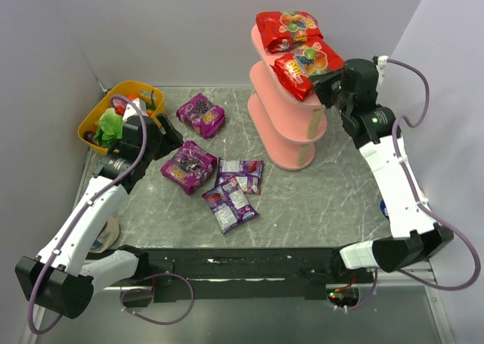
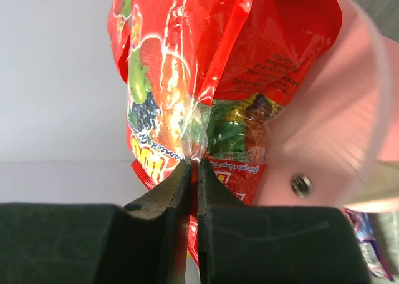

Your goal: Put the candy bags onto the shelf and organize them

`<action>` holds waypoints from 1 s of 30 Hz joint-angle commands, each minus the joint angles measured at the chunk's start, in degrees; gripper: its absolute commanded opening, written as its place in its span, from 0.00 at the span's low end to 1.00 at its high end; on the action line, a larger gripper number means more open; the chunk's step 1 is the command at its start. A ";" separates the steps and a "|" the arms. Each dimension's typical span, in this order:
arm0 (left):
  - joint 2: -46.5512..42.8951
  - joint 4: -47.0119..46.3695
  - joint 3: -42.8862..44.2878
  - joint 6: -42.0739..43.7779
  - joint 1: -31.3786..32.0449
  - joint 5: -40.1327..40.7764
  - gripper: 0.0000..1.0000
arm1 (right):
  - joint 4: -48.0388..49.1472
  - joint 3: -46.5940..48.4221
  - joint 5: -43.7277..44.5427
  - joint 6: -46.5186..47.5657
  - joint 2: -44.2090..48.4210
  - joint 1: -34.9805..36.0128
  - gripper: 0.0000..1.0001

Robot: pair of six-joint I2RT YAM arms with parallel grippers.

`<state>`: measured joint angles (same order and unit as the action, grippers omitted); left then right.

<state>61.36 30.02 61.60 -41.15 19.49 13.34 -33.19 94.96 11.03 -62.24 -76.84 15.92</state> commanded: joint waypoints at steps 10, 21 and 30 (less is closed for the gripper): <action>0.25 -0.93 1.50 0.80 0.03 0.10 0.84 | -1.70 8.84 6.63 -2.97 -7.36 2.00 0.17; -0.19 -1.10 0.89 0.54 0.03 0.19 0.85 | 4.09 3.66 9.89 -0.78 -2.27 3.33 0.59; -0.19 -1.37 0.80 0.45 -0.06 -0.34 0.85 | 4.97 4.62 10.16 5.10 -2.17 2.53 0.55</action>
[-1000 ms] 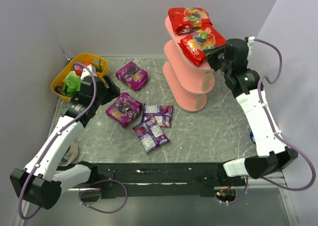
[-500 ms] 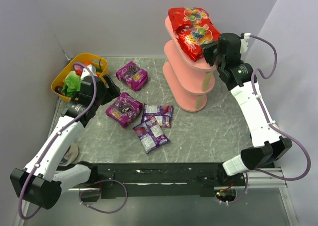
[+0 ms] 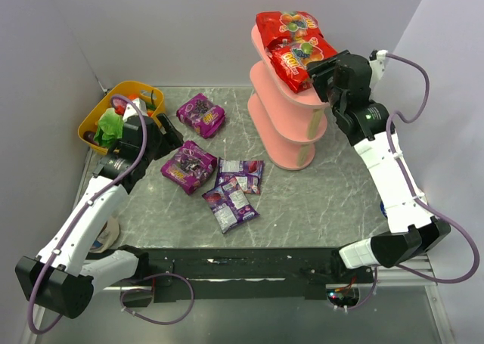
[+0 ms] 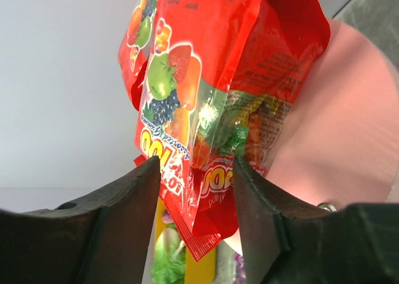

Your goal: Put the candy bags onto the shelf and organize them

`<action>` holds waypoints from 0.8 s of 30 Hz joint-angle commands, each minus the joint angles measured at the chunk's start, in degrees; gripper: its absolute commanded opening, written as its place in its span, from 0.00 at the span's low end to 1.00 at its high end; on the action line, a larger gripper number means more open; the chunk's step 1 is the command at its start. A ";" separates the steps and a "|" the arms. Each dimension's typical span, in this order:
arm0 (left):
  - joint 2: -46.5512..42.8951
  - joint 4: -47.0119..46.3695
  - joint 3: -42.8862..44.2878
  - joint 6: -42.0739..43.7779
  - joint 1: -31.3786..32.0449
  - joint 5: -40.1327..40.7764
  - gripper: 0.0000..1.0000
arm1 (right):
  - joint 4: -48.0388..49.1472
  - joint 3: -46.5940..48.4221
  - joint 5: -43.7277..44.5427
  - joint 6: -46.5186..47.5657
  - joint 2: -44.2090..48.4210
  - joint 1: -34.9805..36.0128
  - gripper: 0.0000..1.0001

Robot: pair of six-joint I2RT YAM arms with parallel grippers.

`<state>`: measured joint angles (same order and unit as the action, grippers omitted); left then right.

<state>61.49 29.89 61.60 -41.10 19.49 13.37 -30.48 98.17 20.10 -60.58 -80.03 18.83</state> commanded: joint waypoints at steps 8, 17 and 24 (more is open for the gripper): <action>-1.02 -1.24 0.62 0.50 -0.06 -0.27 0.85 | 0.51 5.10 -4.54 4.86 -3.11 -3.45 0.29; -1.11 -1.32 0.80 0.50 0.03 -0.01 0.85 | 0.25 1.68 -3.58 3.01 0.04 -3.45 0.00; -0.94 -1.59 0.53 0.50 0.03 -0.27 0.85 | 0.42 -0.08 -2.26 2.31 2.77 -3.45 0.00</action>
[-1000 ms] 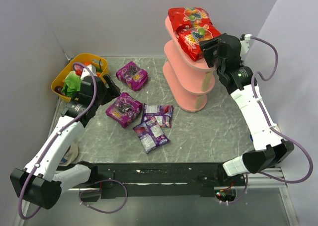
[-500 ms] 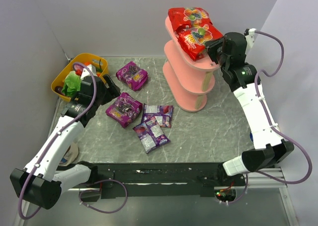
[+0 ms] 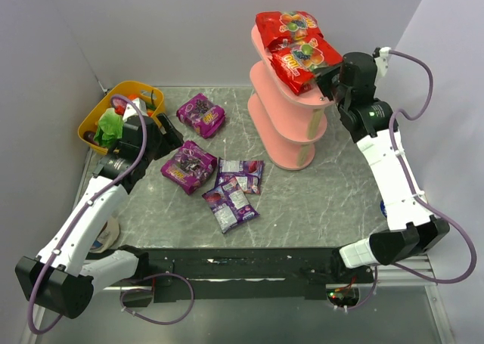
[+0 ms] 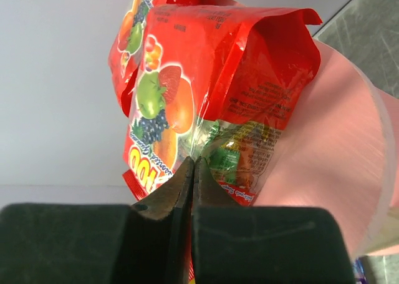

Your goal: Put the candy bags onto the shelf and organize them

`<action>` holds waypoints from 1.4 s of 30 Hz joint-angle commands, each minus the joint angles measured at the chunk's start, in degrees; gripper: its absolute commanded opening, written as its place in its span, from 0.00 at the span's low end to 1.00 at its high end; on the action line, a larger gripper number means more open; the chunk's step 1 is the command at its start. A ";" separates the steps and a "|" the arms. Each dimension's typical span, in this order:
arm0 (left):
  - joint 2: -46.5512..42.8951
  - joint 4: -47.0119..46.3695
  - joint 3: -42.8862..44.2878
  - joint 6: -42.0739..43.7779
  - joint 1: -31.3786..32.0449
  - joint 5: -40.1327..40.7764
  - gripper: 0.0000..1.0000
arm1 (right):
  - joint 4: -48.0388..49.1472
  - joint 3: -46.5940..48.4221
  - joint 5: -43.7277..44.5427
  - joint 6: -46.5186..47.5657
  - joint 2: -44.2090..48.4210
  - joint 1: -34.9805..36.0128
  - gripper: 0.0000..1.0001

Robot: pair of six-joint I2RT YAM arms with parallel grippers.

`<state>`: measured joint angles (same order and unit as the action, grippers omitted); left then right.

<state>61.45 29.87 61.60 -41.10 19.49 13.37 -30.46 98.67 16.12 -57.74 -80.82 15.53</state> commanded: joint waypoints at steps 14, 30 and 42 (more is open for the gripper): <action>-1.42 0.01 1.59 0.06 0.03 -1.15 0.88 | 5.15 -4.10 -3.37 9.65 11.11 1.96 0.90; -3.71 -0.68 -7.02 -6.70 -1.82 -4.65 0.96 | 5.40 -6.11 -27.20 44.45 9.89 27.17 1.00; 5.69 -9.19 -15.98 -18.13 -4.10 -9.14 0.97 | 3.22 -11.67 -25.97 49.65 -4.60 32.55 0.92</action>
<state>65.69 26.50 47.75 -53.84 15.75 6.24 -27.11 86.21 -9.61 -10.55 -83.37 47.86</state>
